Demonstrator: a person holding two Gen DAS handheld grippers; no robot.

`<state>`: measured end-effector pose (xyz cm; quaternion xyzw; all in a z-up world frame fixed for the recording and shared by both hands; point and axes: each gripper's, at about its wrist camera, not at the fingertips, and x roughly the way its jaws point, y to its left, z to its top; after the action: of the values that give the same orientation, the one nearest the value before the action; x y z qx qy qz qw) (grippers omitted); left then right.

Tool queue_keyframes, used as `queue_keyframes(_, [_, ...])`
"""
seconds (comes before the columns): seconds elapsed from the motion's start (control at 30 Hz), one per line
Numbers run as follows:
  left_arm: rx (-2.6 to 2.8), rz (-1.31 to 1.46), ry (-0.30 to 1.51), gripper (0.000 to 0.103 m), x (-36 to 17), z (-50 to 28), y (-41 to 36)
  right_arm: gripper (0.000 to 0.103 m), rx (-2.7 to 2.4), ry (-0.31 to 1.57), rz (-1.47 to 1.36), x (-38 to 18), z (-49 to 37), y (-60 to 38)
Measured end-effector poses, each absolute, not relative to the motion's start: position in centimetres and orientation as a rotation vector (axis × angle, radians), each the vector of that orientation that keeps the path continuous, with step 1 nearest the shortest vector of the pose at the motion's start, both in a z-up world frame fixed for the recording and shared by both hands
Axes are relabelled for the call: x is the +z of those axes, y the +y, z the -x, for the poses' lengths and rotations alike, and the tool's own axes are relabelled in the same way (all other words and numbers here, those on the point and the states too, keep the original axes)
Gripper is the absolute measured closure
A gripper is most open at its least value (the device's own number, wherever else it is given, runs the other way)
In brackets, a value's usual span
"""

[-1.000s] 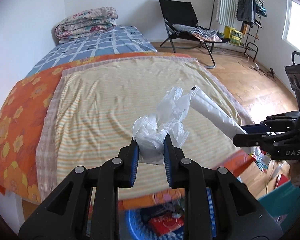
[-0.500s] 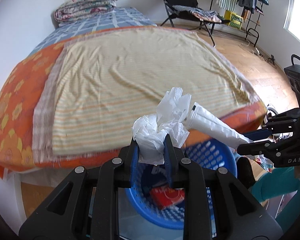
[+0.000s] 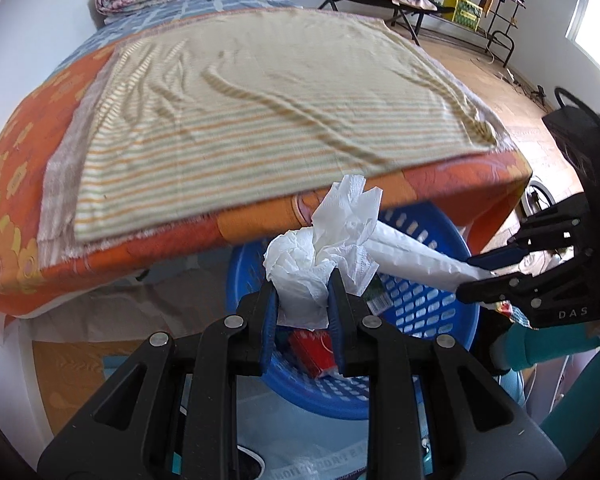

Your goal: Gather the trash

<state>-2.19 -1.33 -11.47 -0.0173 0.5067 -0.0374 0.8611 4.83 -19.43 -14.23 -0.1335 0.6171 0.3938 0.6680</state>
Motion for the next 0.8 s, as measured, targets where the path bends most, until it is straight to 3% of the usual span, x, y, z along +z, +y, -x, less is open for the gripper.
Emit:
queue_keyframes(0.67, [-0.106, 0.017, 1.181, 0.081, -15.2, 1.8, -2.6, 0.071, 0.852, 1.397, 0.342, -15.1, -4.9, -18.0])
queue_keyframes(0.73, [-0.107, 0.021, 1.181, 0.078, -15.2, 1.7, -2.7, 0.068, 0.851, 1.385, 0.347, -14.8, -4.9, -17.9])
queue_keyframes(0.8, [-0.11, 0.023, 1.181, 0.073, -15.2, 1.6, -2.7, 0.057, 0.853, 1.368, 0.343, -14.5, -4.9, -18.0])
